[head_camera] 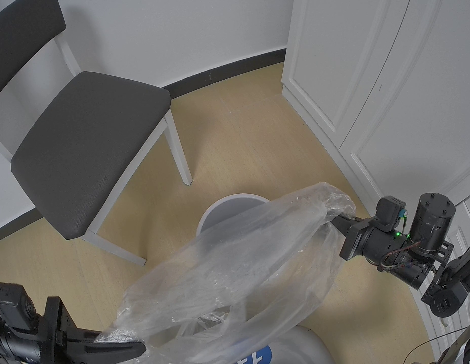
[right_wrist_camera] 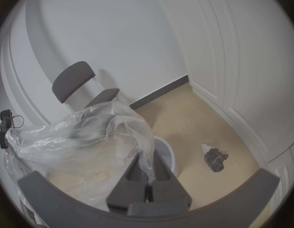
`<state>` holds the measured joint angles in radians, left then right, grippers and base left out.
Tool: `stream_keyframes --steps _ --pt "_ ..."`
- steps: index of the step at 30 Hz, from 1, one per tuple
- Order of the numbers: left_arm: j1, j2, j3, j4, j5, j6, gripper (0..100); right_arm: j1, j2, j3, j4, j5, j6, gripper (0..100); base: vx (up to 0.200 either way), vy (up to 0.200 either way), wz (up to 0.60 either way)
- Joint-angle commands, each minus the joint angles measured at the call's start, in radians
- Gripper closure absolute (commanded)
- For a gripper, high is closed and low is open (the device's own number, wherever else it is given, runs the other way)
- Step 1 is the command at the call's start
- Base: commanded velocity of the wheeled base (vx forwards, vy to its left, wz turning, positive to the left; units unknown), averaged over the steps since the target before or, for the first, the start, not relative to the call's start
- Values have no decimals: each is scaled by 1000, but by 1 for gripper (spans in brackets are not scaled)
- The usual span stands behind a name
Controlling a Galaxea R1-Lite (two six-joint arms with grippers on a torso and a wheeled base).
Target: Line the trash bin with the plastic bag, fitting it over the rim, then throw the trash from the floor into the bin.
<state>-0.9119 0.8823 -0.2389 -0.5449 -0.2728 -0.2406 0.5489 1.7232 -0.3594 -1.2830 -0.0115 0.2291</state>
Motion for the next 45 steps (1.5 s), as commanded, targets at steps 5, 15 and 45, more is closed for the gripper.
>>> stream_keyframes --steps 5,15,45 --pt "73 23 -51 123 3 38 100 -7 -79 -64 128 -51 -1 100 0 0 0" --pt "96 73 -86 284 101 142 100 20 -263 -168 481 -84 32 100 0 0 0" --pt "235 175 -97 281 394 248 100 106 -347 -29 514 -156 -171 100 0 0 0"
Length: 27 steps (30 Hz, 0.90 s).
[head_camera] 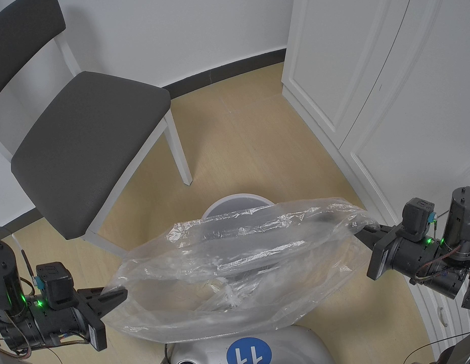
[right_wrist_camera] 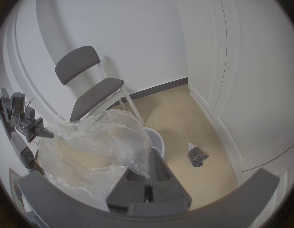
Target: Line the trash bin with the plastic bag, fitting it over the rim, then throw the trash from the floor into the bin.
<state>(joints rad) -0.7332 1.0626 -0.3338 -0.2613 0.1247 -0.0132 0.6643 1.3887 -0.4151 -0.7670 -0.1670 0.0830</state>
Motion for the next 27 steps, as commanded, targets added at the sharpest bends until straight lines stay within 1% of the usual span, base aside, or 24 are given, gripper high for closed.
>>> stream_keyframes --steps 1,4,5,9,14,15,16,18,27 --pt "77 -7 -4 -6 -7 25 100 -15 -14 36 -2 0 -42 100 0 0 0" --pt "101 -7 -7 -6 -7 29 100 -35 -16 53 -2 0 -78 100 0 0 0" --pt "110 -7 -7 -7 -8 30 100 -46 -16 62 -2 0 -103 100 0 0 0" --pt "124 -7 -8 -7 -8 30 100 -72 -19 90 -2 0 -167 100 0 0 0" --pt "135 -6 -7 -7 -10 32 100 -77 -23 105 -2 0 -192 100 0 0 0" --pt "143 -4 -8 -7 -11 32 100 -92 -22 116 -2 3 -223 100 0 0 0" --pt "143 -4 -8 -7 -11 32 100 -92 -22 116 -2 3 -223 100 0 0 0" --pt "147 -6 -11 -7 -20 32 100 -104 -23 130 -2 6 -258 100 0 0 0" --pt "173 -10 -19 -9 -27 35 100 -130 -30 160 -3 11 -318 100 0 0 0"
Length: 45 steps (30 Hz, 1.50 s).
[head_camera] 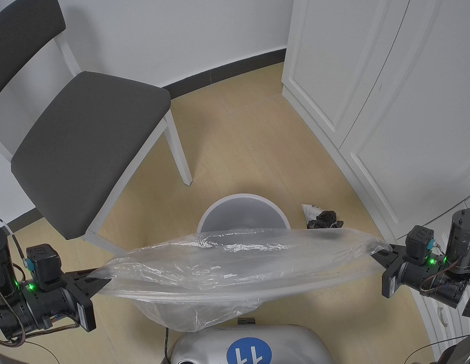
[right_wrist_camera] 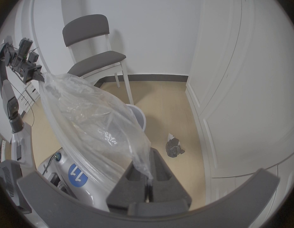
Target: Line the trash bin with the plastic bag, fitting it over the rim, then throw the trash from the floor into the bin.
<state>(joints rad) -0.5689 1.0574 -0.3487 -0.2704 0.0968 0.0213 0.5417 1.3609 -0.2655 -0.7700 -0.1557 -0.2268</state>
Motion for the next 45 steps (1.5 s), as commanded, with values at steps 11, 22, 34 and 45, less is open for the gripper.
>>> stream_keyframes --steps 11,22,34,45 --pt "44 -20 -18 -3 0 0 100 -35 7 17 1 -11 -39 100 0 0 0" --pt "109 -7 -21 -1 -45 17 100 -72 12 8 0 -7 -36 100 0 0 0" --pt "113 -5 -19 4 -45 20 100 -98 14 6 0 2 -37 100 0 0 0" --pt "98 -20 -16 -4 -120 19 100 -85 24 -29 -2 4 -5 100 0 0 0"
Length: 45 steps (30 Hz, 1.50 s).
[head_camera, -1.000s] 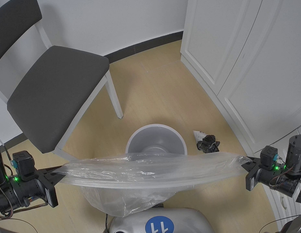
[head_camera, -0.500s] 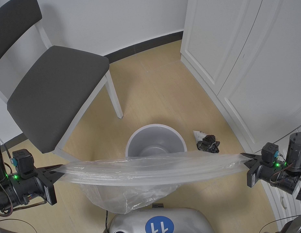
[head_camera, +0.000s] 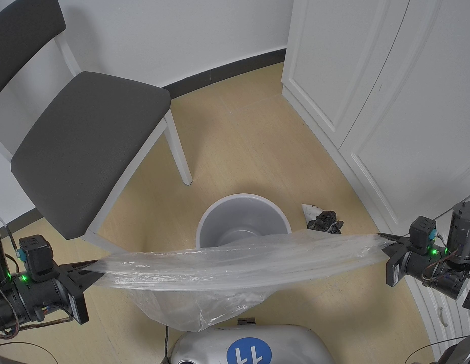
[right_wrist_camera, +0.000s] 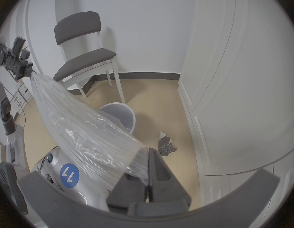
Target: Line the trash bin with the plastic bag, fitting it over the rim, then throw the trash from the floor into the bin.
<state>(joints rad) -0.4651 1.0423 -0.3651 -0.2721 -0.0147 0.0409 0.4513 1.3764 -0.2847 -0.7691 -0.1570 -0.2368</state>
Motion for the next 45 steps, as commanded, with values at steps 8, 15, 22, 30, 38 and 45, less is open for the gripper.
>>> stream_keyframes --steps 8,15,22,30,38,45 --pt "-121 25 -18 -65 2 11 100 44 15 -30 -22 -3 53 100 0 0 0" --pt "-139 99 -21 -137 5 97 100 109 43 -24 -104 -10 74 100 0 0 0" --pt "-191 191 -20 -254 5 90 100 210 102 -22 -197 -84 136 100 0 0 0" --pt "-274 286 -28 -381 5 11 100 277 193 -19 -340 -96 188 100 0 0 0" --pt "-308 390 -34 -530 5 -44 100 340 308 -16 -541 -108 243 100 0 0 0" --pt "-354 519 -34 -737 7 -128 100 379 458 10 -783 -114 263 100 0 0 0"
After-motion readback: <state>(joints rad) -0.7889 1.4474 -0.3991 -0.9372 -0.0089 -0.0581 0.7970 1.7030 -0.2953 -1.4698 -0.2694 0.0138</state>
